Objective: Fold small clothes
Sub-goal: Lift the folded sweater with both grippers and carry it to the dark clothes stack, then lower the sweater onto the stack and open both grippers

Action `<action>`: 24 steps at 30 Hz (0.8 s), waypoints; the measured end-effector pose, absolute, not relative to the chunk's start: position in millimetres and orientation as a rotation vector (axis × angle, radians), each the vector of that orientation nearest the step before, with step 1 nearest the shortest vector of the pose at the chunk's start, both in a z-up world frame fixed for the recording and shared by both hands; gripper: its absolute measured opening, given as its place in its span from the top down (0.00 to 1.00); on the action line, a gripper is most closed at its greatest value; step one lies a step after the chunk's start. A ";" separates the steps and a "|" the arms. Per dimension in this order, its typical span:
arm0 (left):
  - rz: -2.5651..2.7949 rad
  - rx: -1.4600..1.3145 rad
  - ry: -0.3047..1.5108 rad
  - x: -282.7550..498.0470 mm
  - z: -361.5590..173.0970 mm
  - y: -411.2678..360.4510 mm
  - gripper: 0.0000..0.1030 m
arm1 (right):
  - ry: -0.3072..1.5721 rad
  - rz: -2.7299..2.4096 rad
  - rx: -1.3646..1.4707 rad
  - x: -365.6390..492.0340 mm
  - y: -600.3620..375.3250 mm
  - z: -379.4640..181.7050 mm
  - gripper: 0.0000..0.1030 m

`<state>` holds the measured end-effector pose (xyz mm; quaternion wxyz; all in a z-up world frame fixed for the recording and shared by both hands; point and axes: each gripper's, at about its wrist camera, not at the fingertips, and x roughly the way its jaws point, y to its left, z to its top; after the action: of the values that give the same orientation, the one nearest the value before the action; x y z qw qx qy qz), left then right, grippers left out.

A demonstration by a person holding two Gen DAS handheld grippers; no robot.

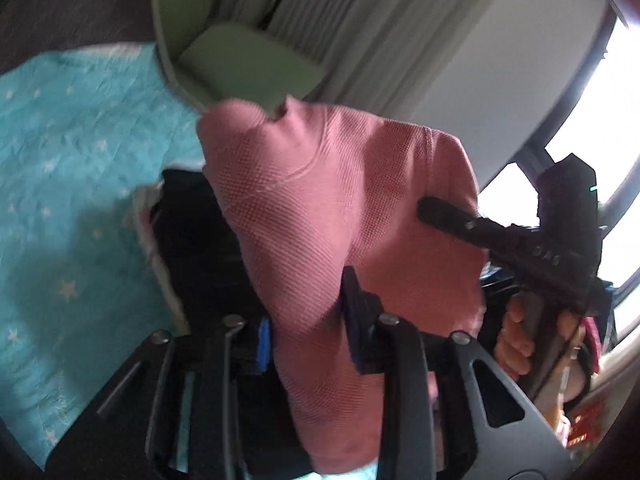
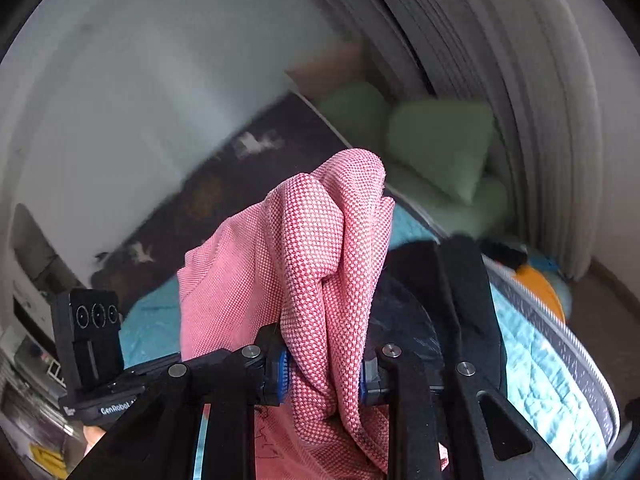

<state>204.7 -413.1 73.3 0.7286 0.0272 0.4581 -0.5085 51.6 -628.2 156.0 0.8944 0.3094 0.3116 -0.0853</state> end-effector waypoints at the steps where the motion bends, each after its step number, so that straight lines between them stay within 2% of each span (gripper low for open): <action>1: -1.075 0.090 1.037 212.3 59.5 -417.6 0.65 | 0.678 -0.214 0.644 59.5 -631.2 145.6 0.73; 2: -1.045 0.115 1.054 218.6 49.5 -420.1 0.62 | 0.705 -0.257 0.639 65.6 -633.4 136.1 0.73; 4: -1.030 0.113 1.040 223.4 41.7 -414.6 0.48 | 0.747 -0.361 0.603 73.9 -636.6 122.7 0.72; 5: -1.021 0.105 1.030 226.0 42.8 -409.4 0.45 | 0.749 -0.383 0.594 72.4 -636.3 121.2 0.70; 7: -1.029 0.084 1.024 230.0 48.5 -400.8 0.43 | 0.722 -0.390 0.611 61.7 -636.9 122.5 0.60; 12: -1.012 0.093 0.933 223.6 70.8 -384.9 0.42 | 0.636 -0.444 0.528 19.3 -622.5 144.4 0.52; 15: -1.020 0.144 0.854 199.6 81.3 -374.2 0.35 | 0.627 -0.477 0.423 -8.3 -592.8 156.7 0.47; 21: -1.054 0.244 0.720 119.5 88.1 -345.8 0.17 | 0.571 -0.525 0.254 -69.3 -506.8 156.8 0.27; 22: -1.054 0.268 0.722 107.3 86.2 -342.4 0.16 | 0.558 -0.513 0.246 -76.4 -495.2 154.2 0.23; 24: -1.046 0.324 0.728 89.5 84.3 -338.2 0.16 | 0.548 -0.504 0.241 -89.0 -474.7 147.7 0.22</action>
<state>89.5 -338.2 84.3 0.7915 0.1507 0.3383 -0.4861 -89.0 -474.7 147.7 0.9245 0.1174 0.2670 -0.2455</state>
